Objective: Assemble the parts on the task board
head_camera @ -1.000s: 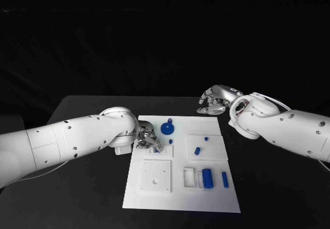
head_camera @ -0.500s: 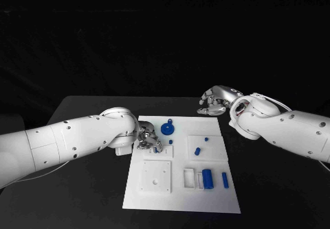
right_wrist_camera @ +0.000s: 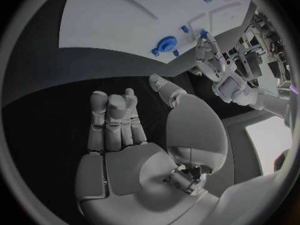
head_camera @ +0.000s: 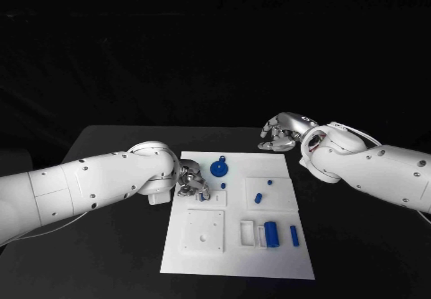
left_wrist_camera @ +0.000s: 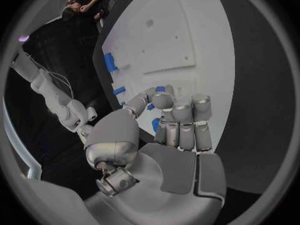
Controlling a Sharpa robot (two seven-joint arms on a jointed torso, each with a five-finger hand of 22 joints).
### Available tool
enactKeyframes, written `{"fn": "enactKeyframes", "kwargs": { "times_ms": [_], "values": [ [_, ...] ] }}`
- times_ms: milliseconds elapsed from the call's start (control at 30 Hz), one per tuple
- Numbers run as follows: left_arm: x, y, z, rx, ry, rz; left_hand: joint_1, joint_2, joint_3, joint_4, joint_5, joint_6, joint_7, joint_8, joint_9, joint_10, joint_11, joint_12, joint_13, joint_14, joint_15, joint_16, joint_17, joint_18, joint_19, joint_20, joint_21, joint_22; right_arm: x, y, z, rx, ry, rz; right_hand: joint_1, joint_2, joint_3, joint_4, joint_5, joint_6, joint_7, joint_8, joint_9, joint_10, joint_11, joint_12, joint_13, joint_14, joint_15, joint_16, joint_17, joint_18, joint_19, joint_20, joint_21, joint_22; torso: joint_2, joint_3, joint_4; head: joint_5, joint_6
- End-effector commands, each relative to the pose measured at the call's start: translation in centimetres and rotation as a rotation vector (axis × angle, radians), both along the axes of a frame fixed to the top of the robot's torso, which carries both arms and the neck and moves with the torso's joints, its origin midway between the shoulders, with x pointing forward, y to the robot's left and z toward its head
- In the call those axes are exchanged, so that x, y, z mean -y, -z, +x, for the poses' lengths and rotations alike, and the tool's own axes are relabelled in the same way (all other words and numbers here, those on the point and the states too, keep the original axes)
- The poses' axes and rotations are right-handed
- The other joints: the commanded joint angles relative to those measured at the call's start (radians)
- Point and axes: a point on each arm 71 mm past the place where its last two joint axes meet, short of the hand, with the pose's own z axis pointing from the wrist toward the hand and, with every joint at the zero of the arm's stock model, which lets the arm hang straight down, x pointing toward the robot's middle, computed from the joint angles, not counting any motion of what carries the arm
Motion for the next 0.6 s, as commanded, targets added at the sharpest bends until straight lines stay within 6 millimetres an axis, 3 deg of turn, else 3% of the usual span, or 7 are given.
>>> {"fn": "enactKeyframes", "kwargs": {
  "times_ms": [33,300,600],
  "values": [
    [0.1,0.0,-0.3,-0.018,0.022,0.005,0.031,0.037,0.001,-0.006,0.007,0.012,-0.005,0.008,0.002,0.003,-0.007,0.004,-0.001,0.001,-0.008,0.001,0.001,0.000,0.002,-0.110,0.003,0.002,-0.1,0.1,-0.1,-0.010,-0.013,-0.009,0.001,0.001,0.000,0.007,0.004,0.001,0.007,-0.002,0.001,-0.004,-0.002,0.006,-0.002,0.004,-0.003,-0.004,0.001,0.043,0.007,0.002,-0.007,0.001,0.000,-0.0003,0.0002,0.000,0.000],
    [-0.3,-0.6,-0.6,-0.029,0.008,-0.059,0.028,0.033,0.001,-0.005,0.005,0.020,-0.008,0.012,0.004,0.006,-0.009,0.004,-0.002,0.003,-0.010,0.002,0.001,-0.001,0.004,-0.110,0.004,0.002,-0.1,0.1,-0.2,-0.003,-0.035,0.017,0.003,0.002,0.000,0.006,0.005,-0.005,0.008,-0.006,0.000,-0.004,-0.001,0.007,-0.002,0.004,-0.002,-0.004,0.002,0.043,0.007,0.002,-0.007,0.002,0.001,-0.0009,-0.0007,-0.002,0.004],
    [-0.8,-2.1,-1.0,-0.096,-0.057,-0.421,0.025,0.019,0.007,0.003,-0.011,0.013,-0.005,0.008,0.004,-0.005,-0.006,-0.015,-0.013,-0.008,-0.007,-0.017,-0.009,-0.001,-0.002,-0.110,-0.007,-0.004,-1.1,-0.7,-1.7,0.039,-0.200,0.168,0.047,0.006,0.024,-0.008,0.008,-0.026,0.014,-0.018,-0.005,-0.001,0.005,0.012,-0.003,0.009,0.003,-0.004,0.004,0.043,0.013,-0.002,-0.007,0.005,0.000,-0.0002,0.0019,-0.008,0.019]
  ]
}}
